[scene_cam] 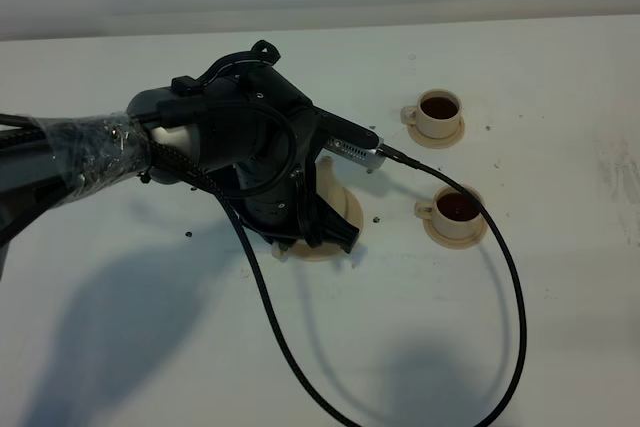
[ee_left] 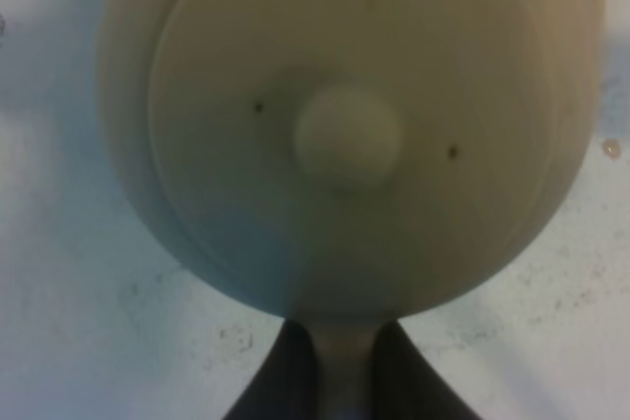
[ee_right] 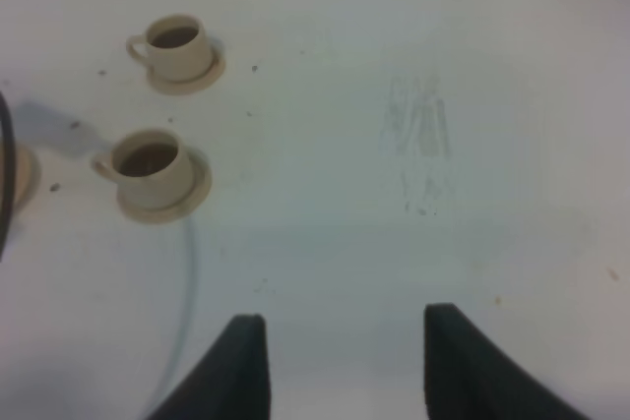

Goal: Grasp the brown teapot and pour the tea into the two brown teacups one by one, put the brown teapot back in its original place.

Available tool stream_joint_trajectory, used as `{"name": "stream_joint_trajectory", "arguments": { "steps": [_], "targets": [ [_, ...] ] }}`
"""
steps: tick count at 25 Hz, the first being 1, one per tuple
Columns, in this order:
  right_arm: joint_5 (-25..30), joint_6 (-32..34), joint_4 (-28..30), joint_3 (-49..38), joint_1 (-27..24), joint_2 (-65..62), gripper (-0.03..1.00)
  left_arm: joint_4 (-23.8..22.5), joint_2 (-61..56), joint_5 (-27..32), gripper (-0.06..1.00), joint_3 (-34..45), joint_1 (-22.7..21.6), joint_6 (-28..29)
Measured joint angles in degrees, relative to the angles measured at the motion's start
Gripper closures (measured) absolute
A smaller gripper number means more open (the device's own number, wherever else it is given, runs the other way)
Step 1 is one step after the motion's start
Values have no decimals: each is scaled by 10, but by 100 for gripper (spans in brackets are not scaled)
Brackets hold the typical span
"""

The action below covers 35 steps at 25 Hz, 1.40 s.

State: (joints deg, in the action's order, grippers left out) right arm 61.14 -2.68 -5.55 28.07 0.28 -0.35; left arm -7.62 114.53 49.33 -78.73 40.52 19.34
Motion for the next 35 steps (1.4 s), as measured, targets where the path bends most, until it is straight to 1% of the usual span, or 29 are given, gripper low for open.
{"name": "stream_joint_trajectory", "arguments": {
  "steps": [9,23,24,26,29,32,33,35],
  "targets": [
    [0,0,0,0,0,0,57,13,22,-27,84,0,-5,1],
    [0,0,0,0,0,0,57,13,23,-28,83,0,-7,0],
    [0,0,0,0,0,0,57,14,23,-28,81,0,-8,0],
    [0,0,0,0,0,0,57,13,21,-29,75,0,-10,0],
    [0,0,0,0,0,0,57,13,12,-19,59,0,-15,0],
    [0,0,0,0,0,0,57,13,1,10,42,-2,-16,-1],
    [0,0,0,0,0,0,57,14,-5,22,38,-2,-16,-4],
    [0,0,0,0,0,0,57,15,-21,66,33,-3,-16,-12]
  ]
}}
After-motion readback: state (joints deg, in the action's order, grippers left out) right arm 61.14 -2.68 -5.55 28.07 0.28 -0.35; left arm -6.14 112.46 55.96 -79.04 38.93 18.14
